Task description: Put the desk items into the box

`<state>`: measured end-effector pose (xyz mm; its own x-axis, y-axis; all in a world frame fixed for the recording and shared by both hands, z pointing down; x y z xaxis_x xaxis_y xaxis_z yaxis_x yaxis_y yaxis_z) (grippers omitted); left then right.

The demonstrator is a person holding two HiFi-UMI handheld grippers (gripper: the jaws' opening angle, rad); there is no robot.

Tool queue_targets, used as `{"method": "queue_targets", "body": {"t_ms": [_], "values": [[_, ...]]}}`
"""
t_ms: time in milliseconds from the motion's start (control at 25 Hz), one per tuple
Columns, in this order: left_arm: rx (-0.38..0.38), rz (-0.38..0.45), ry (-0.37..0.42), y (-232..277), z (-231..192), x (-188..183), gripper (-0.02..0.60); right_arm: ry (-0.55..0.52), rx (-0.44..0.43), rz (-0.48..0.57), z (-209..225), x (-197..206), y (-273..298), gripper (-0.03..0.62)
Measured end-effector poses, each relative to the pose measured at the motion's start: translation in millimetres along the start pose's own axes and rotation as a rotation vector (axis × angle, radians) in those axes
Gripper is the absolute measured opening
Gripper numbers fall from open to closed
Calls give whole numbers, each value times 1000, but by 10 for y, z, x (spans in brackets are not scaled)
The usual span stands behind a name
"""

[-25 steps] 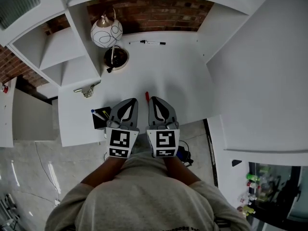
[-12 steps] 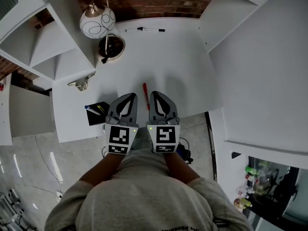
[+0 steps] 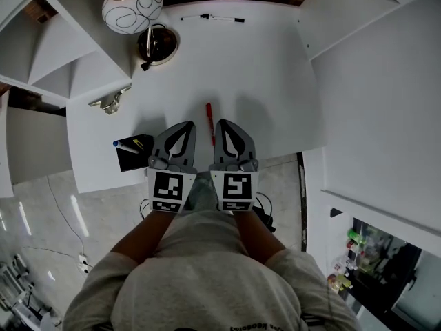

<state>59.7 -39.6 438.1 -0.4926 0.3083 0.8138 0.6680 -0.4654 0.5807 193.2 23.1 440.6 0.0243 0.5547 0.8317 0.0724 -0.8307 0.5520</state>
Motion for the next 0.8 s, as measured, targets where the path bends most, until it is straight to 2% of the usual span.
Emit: {"method": "queue_targets", "body": {"t_ms": [360,800], "values": [[22,-29,-18,300,-35,182,3,-1,-17,-45,83,166,298,18],[48,-88,-56,658,-107,447,3,18,-80,-177,105,433,719,18]]}}
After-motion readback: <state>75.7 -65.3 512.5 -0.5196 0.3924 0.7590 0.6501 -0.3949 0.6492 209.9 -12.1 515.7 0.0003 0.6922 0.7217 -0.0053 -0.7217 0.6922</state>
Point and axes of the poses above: the fingertips, and each gripper's own axes: y forward along the fingers, z to its right, x out of its underside, the point moved 10 cm from there along -y, backward along the fingers, and after that the axes turned 15 degrees about -z, right-handed, at the moved point
